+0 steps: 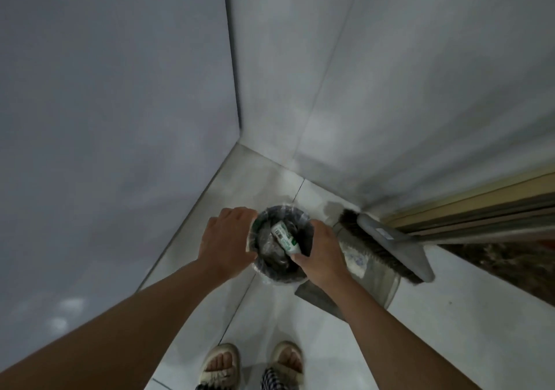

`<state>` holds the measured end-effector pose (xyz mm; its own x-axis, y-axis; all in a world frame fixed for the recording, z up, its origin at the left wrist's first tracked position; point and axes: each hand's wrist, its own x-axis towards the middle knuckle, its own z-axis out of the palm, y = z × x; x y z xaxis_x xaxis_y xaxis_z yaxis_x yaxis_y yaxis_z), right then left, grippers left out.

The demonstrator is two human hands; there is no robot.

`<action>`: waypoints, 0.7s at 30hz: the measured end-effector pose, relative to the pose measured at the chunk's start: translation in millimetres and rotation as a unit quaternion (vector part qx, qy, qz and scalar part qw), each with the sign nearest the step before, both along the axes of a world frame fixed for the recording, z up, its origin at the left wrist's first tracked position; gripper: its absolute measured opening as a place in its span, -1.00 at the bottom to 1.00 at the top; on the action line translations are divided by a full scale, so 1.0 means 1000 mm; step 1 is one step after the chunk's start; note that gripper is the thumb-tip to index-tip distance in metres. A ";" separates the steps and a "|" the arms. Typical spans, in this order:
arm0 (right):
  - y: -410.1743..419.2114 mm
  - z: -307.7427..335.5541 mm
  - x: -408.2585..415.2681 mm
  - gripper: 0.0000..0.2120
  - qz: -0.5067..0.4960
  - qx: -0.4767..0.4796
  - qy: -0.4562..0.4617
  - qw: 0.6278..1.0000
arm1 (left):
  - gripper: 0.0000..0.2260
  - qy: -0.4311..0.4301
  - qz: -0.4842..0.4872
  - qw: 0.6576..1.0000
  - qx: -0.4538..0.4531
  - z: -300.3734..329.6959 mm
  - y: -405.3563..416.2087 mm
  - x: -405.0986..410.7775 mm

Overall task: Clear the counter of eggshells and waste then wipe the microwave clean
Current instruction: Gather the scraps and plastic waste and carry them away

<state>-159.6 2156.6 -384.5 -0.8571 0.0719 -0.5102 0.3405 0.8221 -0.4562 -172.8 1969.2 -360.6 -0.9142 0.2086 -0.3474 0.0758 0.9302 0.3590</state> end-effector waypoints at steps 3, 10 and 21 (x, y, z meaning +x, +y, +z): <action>-0.003 0.066 0.002 -0.27 0.009 0.001 0.021 1.000 | -0.39 0.003 -0.003 1.000 -0.004 0.059 -0.010 0.004; -0.024 0.209 0.011 -0.26 0.036 0.010 0.045 0.998 | -0.36 0.026 0.009 1.000 0.010 0.186 -0.028 0.018; -0.049 0.372 0.034 -0.20 0.043 -0.016 0.155 0.987 | -0.35 0.097 0.069 0.992 0.040 0.346 -0.050 0.050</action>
<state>-125.8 2107.5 -12.0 -0.9746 -0.0204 -0.2232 0.1094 0.8261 -0.5528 -123.0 1919.3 -14.3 -0.9839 0.0966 -0.1504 0.0242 0.9057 0.4232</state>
